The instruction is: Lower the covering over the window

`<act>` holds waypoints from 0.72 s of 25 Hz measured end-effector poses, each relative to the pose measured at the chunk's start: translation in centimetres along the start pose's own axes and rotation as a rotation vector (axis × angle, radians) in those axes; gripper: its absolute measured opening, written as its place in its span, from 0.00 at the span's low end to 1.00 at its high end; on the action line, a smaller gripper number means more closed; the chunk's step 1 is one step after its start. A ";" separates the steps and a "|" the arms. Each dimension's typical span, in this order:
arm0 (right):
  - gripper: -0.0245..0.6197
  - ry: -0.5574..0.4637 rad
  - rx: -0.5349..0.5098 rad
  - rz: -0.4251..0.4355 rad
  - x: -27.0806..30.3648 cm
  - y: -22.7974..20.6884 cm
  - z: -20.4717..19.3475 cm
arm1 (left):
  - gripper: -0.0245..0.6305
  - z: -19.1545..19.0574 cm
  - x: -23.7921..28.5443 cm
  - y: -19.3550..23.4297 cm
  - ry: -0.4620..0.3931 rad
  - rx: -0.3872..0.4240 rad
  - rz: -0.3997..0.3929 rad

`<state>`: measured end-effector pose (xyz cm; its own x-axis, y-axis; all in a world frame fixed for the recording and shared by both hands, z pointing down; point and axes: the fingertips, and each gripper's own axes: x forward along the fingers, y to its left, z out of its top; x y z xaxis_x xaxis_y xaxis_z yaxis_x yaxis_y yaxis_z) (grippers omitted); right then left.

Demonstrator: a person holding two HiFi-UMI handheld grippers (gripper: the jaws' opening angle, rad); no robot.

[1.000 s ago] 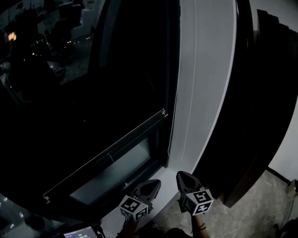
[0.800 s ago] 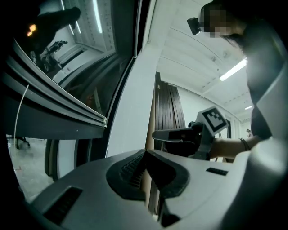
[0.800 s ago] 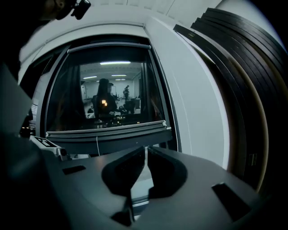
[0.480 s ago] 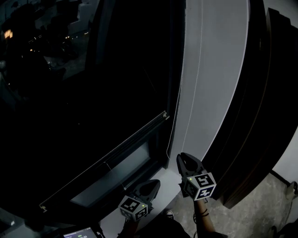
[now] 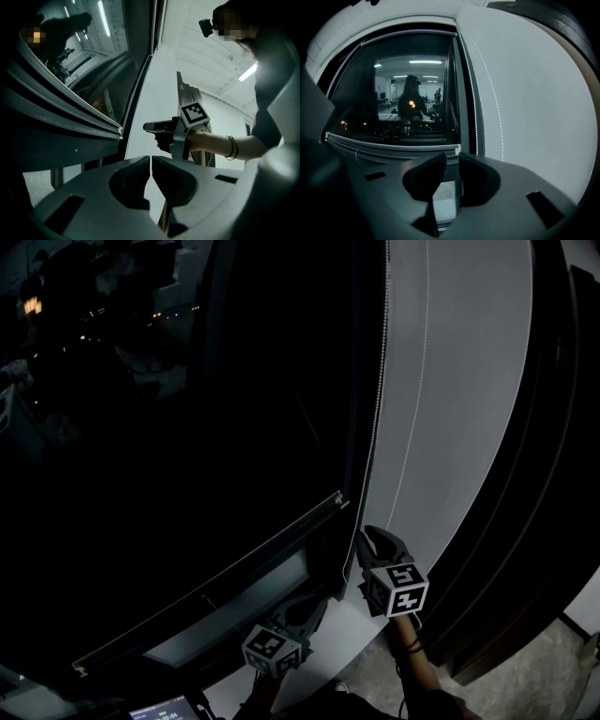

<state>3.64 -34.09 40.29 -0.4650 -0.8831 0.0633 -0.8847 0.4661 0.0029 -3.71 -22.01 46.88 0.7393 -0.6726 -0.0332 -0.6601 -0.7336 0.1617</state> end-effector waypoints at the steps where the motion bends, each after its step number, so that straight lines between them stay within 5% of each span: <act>1: 0.14 -0.001 -0.006 -0.004 0.8 -0.5 0.4 | 0.04 0.3 0.5 0.4 0.002 0.007 0.005; 18: 0.14 -0.072 0.009 -0.103 8.1 -7.0 5.5 | 0.04 0.7 3.2 2.8 0.030 0.025 0.058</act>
<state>5.89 -44.84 35.25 -0.3727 -0.9279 -0.0091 -0.9279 0.3728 -0.0037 -3.31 -26.33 46.49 0.7029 -0.7113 0.0052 -0.7050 -0.6956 0.1378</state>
